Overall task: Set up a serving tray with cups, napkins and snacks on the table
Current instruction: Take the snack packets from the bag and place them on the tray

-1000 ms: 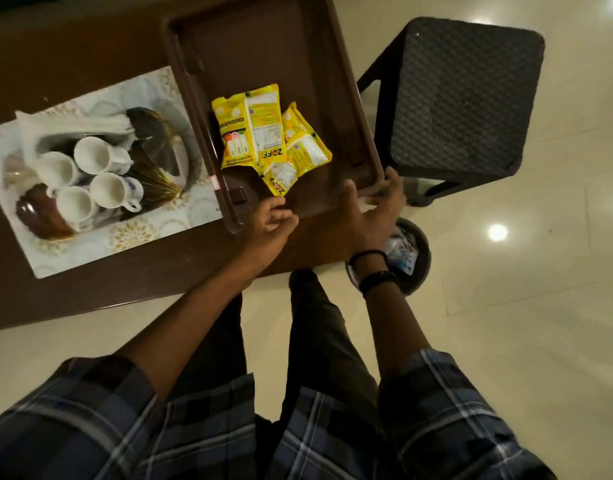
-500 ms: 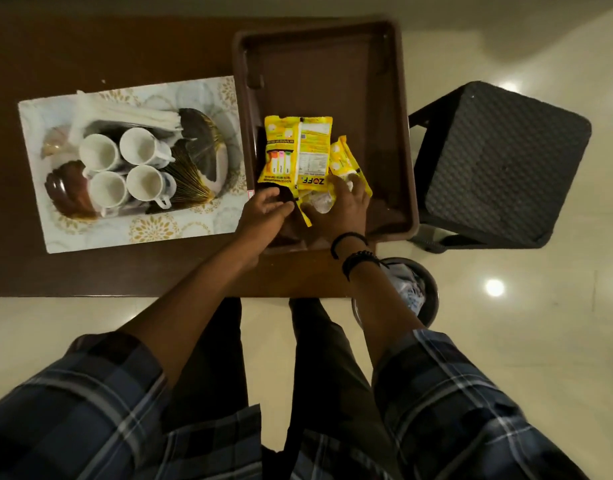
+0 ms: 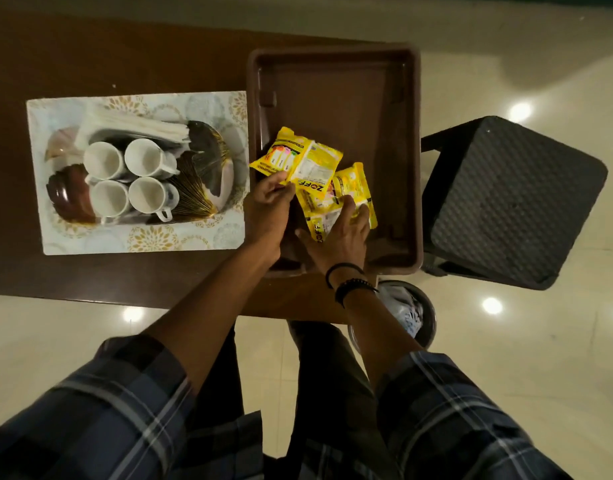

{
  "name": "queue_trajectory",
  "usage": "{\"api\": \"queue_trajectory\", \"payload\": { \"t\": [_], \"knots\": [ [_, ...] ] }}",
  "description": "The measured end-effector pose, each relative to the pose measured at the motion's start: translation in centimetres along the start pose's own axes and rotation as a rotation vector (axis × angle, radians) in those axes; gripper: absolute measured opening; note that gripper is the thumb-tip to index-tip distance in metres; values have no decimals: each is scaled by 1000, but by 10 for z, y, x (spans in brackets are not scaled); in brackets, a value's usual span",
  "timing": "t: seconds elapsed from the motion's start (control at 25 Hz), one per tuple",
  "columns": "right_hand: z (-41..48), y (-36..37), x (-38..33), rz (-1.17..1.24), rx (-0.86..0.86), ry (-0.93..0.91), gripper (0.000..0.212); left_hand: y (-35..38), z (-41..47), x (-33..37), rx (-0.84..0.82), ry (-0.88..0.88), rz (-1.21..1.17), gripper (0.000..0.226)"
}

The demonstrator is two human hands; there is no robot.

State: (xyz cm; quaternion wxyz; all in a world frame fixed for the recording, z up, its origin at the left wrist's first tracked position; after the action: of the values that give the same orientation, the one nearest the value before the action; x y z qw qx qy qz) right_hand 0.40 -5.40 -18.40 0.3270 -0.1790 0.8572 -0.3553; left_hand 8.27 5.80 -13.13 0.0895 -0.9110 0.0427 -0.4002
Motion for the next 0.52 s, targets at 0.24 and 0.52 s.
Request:
{"api": "queue_trajectory", "payload": {
  "t": [0.24, 0.52],
  "knots": [
    [9, -3, -17, -40, 11, 115, 94, -34, -9, 40, 274, 316, 60, 35],
    [3, -23, -31, 160, 130, 147, 52, -68, -19, 65, 158, 498, 275, 9]
  ]
}}
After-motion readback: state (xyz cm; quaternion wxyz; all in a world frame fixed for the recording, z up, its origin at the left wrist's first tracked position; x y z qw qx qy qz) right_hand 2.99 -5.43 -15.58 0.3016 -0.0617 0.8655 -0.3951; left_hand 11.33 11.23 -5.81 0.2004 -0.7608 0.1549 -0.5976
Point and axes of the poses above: each hand's wrist, its own z-axis towards the middle knuckle, its own y-axis out of the palm, x = y × z, the point moved 4 cm from there along z, towards the middle knuckle, and after that the axes turned 1 degree about y, right-handed, at the moved point
